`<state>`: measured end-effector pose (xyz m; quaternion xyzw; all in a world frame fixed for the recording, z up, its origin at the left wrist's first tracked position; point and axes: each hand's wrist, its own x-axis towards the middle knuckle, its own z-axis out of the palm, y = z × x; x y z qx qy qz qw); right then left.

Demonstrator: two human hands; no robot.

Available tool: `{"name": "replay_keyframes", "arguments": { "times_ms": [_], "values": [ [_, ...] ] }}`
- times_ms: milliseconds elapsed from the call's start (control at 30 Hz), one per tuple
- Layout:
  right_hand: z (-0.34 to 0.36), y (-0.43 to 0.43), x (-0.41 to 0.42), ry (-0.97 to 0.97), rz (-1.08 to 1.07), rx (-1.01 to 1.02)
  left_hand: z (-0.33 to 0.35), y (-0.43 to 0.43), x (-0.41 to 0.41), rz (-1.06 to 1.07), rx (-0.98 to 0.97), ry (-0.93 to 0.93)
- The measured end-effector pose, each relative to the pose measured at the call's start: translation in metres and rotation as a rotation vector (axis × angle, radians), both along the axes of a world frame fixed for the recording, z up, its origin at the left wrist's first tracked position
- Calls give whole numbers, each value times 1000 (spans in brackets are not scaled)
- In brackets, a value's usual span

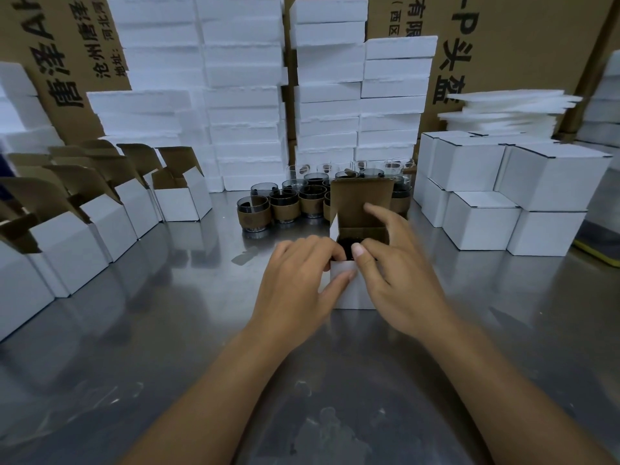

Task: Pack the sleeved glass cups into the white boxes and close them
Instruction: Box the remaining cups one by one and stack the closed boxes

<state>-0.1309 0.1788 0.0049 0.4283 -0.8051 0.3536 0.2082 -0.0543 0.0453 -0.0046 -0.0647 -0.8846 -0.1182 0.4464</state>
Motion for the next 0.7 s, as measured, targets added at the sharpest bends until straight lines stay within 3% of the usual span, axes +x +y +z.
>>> {"name": "replay_keyframes", "arguments": {
  "times_ms": [67,133,200,300,433,700],
  "values": [
    [1,-1,1,-22,12,-75,0,-1,0,-16,6,-6],
    [4,-3,3,-92,28,-301,1,0,1,-27,90,-30],
    [7,-4,2,-194,7,-547,4,2,2,-67,314,-62],
    [11,-3,-6,-521,-67,-758,5,1,0,-157,579,-77],
    [8,-6,-15,-894,-78,-700,1,-1,-2,-190,645,-266],
    [4,-7,-14,-906,-12,-590,-1,-4,-2,-146,601,-288]
  ]
}}
